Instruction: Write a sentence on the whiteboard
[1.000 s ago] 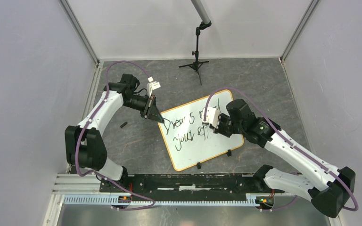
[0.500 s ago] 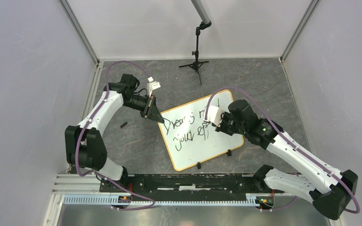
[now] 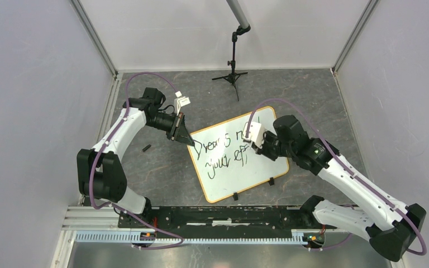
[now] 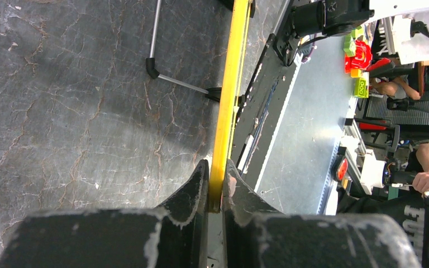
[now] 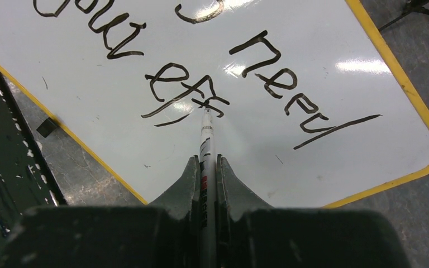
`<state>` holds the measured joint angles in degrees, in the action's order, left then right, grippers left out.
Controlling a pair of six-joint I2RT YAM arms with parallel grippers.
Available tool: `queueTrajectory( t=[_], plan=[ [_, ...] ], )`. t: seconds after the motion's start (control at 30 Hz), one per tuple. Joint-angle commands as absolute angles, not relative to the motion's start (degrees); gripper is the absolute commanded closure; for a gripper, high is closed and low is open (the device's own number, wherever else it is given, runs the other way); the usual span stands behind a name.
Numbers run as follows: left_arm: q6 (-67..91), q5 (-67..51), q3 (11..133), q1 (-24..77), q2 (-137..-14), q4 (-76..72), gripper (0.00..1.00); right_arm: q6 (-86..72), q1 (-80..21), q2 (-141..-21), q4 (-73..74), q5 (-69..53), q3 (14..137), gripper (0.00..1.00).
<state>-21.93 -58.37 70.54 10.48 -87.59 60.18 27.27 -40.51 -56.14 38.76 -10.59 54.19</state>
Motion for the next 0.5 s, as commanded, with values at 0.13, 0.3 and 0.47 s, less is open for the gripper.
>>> queueTrajectory(
  t=[0.13, 0.3, 0.47],
  plan=[
    [-22.45, -52.47, 71.72, 11.45, -88.93, 58.45, 0.98, 26.80, -29.39, -61.26, 40.07, -23.34, 60.18, 1.00],
    [-22.34, -52.30, 71.82, 11.43, -88.66, 58.44, 0.98, 33.37, -19.59, -62.32, 42.58, -31.40, 61.32, 1.00],
    [-22.28, -52.36, 71.81, 11.45, -88.79, 58.45, 0.97, 37.90, -14.73, -59.96, 44.34, -34.34, 60.06, 1.00]
  ],
)
